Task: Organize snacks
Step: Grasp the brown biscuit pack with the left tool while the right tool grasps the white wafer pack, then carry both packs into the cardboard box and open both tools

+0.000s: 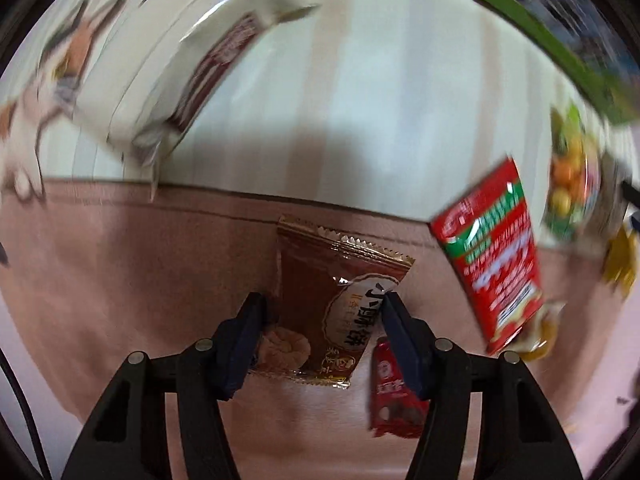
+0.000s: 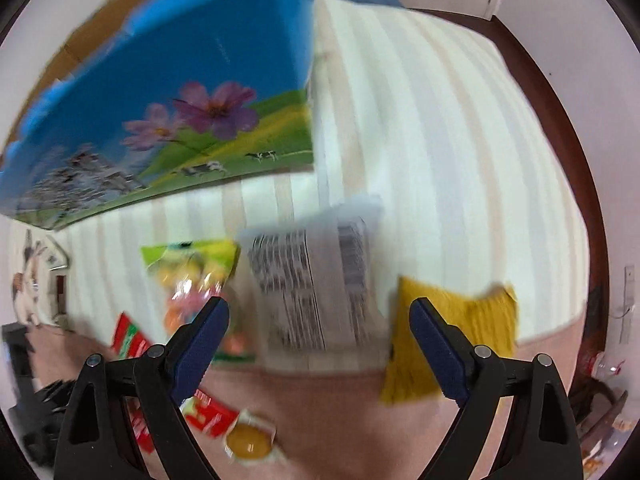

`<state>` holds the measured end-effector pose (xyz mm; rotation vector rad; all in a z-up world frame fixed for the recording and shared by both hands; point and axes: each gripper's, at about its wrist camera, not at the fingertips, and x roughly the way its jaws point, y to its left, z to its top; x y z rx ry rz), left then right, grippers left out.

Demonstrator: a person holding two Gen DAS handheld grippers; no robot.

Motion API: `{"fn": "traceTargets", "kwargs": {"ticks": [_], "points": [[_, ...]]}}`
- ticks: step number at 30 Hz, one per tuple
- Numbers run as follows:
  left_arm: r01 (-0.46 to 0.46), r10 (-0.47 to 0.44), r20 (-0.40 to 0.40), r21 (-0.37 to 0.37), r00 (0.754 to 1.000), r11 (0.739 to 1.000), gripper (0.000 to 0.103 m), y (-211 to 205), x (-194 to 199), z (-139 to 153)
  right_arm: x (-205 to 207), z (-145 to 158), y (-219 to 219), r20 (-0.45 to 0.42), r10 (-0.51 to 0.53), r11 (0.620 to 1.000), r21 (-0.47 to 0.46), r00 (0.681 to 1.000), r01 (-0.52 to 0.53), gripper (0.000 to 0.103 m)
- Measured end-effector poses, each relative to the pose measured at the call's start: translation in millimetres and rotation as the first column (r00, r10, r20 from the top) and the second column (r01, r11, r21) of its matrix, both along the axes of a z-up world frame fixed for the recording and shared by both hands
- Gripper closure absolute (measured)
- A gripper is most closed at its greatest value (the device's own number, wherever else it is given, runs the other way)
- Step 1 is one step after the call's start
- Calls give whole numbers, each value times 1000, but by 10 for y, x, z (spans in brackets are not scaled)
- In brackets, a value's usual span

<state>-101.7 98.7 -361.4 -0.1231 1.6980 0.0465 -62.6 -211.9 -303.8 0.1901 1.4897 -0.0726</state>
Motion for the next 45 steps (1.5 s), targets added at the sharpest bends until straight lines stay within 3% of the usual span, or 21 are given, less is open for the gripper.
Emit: {"fn": "traceTargets", "kwargs": {"ticks": [1,2,3,6,12,16,18,20,23,26,29,32,37,45], "points": [[-15,15,-5,-12,1000,1000,45,30,2,-4,48,-79,17,-12,-1,1000,-1,1000,1,22],[-19,19,-10,-22,1000,1000,45,52,3,-11,77,-161,35,-31,-4,1000,8,1000,5,37],[-6,6,-12,-20,1000,1000,45,34,-3,-14,95,-245,55,-56,-8,1000,13,998,9,42],[88,-88,-21,9,996,996,43,-77,10,-12,53,-324,100,-79,-2,1000,15,997,3,44],[235,-233,-42,64,972,970,42,-408,0,-58,-319,-309,97,-151,33,997,68,988,-23,45],[126,-126,-4,56,992,990,46,-312,-11,19,-655,-373,110,-215,35,996,93,976,-15,45],[31,-31,-2,32,1000,999,46,-163,24,40,-794,-382,129,-237,37,995,94,971,-15,45],[-4,4,-21,-9,1000,1000,46,-90,42,20,-910,-389,145,-253,28,995,103,967,-2,45],[73,-74,-50,-21,996,997,41,-149,23,-29,-922,-441,154,-268,6,994,107,963,24,44],[155,-157,-69,-30,985,987,36,-308,11,-82,-885,-521,122,-275,-62,989,115,960,97,35],[191,-193,-74,-33,978,981,34,-395,-14,-94,-761,-549,149,-272,-87,987,106,958,120,35],[178,-181,-66,-48,981,983,35,-420,-34,-73,-736,-539,209,-263,-90,988,99,961,119,35],[94,-98,-51,-79,994,992,39,-102,-71,-32,-881,-494,304,-235,-104,988,84,966,127,41],[112,-113,-55,-25,992,993,38,-90,79,-201,-1195,-412,154,-246,-148,979,101,958,177,37]]}}
